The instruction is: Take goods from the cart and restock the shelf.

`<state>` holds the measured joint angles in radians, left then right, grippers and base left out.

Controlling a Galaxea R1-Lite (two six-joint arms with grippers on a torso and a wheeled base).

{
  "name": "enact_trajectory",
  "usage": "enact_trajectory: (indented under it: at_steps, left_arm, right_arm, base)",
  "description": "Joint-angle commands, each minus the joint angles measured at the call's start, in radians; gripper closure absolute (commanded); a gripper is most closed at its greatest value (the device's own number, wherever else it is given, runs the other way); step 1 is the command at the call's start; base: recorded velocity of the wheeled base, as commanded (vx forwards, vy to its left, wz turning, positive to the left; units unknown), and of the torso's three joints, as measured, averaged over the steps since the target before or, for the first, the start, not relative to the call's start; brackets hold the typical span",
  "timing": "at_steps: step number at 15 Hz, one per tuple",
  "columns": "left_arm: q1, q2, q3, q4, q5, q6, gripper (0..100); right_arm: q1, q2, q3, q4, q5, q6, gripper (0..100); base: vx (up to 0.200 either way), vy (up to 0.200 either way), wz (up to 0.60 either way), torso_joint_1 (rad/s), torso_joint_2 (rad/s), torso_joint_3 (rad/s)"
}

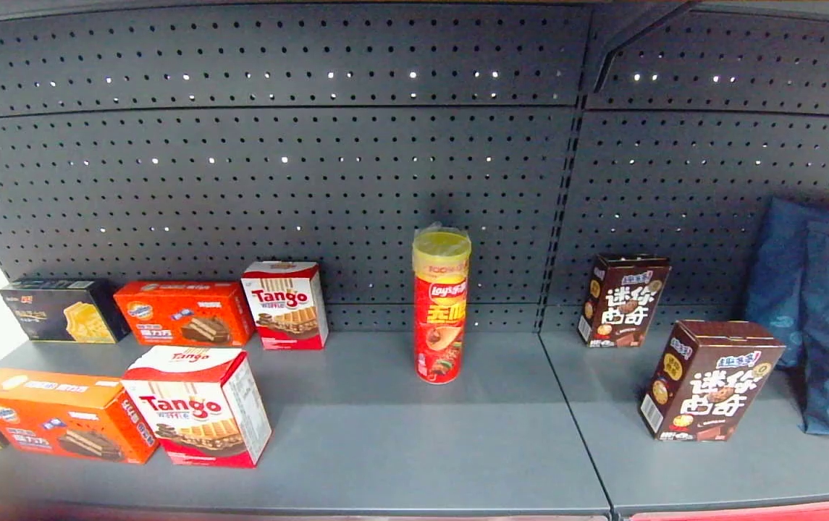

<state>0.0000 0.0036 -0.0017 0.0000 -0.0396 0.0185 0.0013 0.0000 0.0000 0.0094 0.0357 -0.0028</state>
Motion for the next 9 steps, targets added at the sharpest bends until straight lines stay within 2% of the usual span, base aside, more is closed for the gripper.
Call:
enact_trajectory:
  at_steps: [1, 6, 9]
  left_arm:
    - [0.002, 0.001, 0.000, 0.000, 0.000, 0.000, 0]
    - [0.002, 0.001, 0.000, 0.000, 0.000, 0.000, 0]
    - [0.002, 0.001, 0.000, 0.000, -0.003, 0.001, 0]
  right_arm:
    - [0.000, 0.002, 0.000, 0.000, 0.000, 0.000, 0]
    - [-0.001, 0.002, 0.000, 0.000, 0.000, -0.003, 0]
    - [-0.001, 0.002, 0.000, 0.000, -0.002, -0.005, 0]
  base:
    - [0.000, 0.000, 0.00, 0.000, 0.00, 0.000]
    - [0.000, 0.000, 0.00, 0.000, 0.00, 0.000]
    - [0.000, 0.000, 0.60, 0.002, 0.00, 0.001]
